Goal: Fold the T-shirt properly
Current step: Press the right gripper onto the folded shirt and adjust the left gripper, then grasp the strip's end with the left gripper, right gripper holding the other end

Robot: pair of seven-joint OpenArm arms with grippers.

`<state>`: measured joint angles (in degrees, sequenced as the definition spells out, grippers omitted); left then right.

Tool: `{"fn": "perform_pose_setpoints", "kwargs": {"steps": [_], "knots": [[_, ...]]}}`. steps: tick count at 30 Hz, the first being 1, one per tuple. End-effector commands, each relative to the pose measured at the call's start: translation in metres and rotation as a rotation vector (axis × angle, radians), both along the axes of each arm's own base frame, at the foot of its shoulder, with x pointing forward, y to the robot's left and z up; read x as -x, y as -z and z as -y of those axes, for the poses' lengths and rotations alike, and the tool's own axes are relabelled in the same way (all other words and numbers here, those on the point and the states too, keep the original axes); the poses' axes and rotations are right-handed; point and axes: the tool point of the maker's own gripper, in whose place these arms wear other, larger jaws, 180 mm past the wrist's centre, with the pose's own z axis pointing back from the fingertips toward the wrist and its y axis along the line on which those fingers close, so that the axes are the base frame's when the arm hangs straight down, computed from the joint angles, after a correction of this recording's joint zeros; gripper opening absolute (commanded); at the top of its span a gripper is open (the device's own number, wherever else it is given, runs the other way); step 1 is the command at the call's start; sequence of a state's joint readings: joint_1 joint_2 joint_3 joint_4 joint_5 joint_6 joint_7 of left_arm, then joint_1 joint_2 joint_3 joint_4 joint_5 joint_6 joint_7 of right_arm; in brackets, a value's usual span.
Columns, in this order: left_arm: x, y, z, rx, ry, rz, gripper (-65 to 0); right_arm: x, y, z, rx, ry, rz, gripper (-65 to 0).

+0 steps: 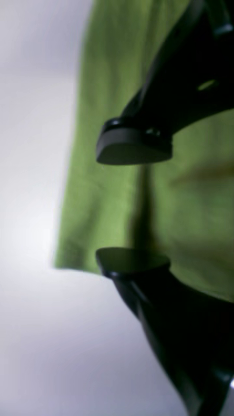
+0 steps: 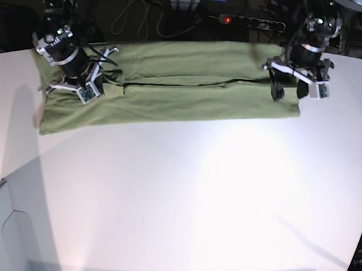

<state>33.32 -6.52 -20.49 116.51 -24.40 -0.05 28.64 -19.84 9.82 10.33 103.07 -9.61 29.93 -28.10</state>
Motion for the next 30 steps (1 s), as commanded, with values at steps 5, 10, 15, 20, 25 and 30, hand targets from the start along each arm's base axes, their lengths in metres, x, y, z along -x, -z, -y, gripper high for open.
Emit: {"fn": "perform_pose_setpoints", "kwargs": {"steps": [5, 10, 15, 20, 25, 30], "knots": [[-0.013, 0.0, -0.009, 0.009, -0.034, 0.038, -26.8, -0.003, 0.003, 0.001, -0.027, 0.004, 0.005, -65.0], [0.003, 0.038, -0.016, 0.036, -0.064, -0.065, -26.8, -0.004, 0.003, 0.002, -0.023, 0.002, 0.006, -65.0], [0.014, 0.059, -0.022, 0.045, -0.087, -0.12, -26.8, -0.009, -0.001, 0.011, -0.014, 0.028, 0.022, -65.0], [0.019, 0.065, -0.024, 0.045, -0.092, -0.141, -26.8, -0.01, -0.001, 0.012, -0.013, 0.027, 0.024, -65.0], [0.012, 0.033, -0.016, 0.022, -0.06, -0.068, -26.8, -0.01, -0.001, 0.012, -0.013, 0.027, 0.024, -65.0], [0.011, 0.013, -0.023, -0.008, -0.067, -0.028, -26.8, -0.01, -0.001, 0.012, -0.013, 0.027, 0.024, -65.0]]}}
